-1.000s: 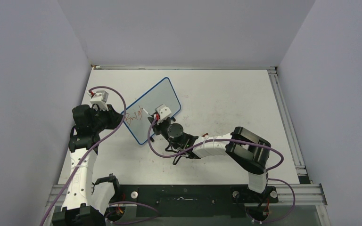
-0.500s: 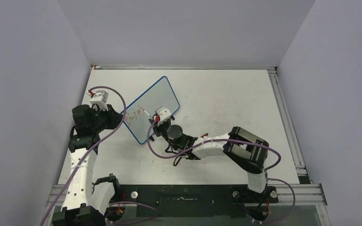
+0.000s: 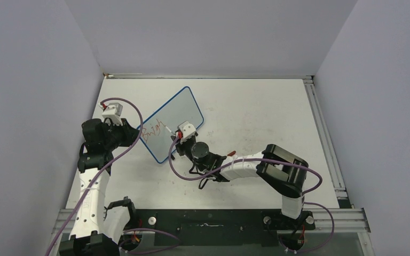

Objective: Write a sentence on the whiteboard

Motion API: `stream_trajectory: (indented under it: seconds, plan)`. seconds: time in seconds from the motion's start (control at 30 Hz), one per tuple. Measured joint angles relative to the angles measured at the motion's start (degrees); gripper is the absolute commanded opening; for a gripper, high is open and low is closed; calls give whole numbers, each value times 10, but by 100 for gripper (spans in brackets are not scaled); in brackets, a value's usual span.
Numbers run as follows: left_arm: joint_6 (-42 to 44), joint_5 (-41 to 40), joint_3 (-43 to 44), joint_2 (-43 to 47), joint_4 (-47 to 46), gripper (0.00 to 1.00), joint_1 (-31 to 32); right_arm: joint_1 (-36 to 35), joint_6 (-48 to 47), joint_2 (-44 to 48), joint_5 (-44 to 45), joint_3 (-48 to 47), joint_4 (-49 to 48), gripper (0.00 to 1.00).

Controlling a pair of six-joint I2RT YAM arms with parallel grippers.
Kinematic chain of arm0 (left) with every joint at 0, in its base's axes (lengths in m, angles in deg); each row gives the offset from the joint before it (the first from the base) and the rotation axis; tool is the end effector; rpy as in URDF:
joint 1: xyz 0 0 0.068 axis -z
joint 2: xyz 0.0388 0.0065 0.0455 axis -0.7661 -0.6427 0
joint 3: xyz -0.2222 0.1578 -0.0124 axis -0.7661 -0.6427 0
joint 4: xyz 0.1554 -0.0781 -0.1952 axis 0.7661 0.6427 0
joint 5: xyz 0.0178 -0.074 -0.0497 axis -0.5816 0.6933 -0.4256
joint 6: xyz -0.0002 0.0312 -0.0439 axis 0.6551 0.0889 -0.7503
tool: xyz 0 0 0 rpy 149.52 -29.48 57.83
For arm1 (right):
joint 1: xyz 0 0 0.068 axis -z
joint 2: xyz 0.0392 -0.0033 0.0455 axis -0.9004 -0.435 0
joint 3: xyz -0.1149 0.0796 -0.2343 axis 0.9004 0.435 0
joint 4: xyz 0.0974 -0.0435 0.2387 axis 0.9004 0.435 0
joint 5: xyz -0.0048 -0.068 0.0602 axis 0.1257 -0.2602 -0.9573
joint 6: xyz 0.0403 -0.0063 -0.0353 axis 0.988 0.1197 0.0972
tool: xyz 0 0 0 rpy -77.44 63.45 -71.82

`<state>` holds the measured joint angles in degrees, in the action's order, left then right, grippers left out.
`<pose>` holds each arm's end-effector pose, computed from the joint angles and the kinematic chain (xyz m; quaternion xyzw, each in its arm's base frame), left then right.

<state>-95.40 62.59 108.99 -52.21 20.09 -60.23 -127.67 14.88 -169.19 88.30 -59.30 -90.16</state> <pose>0.1922 0.0174 0.2914 -0.0005 0.8408 -0.1987 0.5035 0.1887 0.3529 0.2031 -0.2573 0.6768 0.2878 0.6268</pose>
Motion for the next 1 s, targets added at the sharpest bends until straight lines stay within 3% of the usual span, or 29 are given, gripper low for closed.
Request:
stream_trajectory:
  seconds: [1.0]
  plan:
    - [0,1,0,0,3,0,0,16,-11,-9,-16,-32,-6,5]
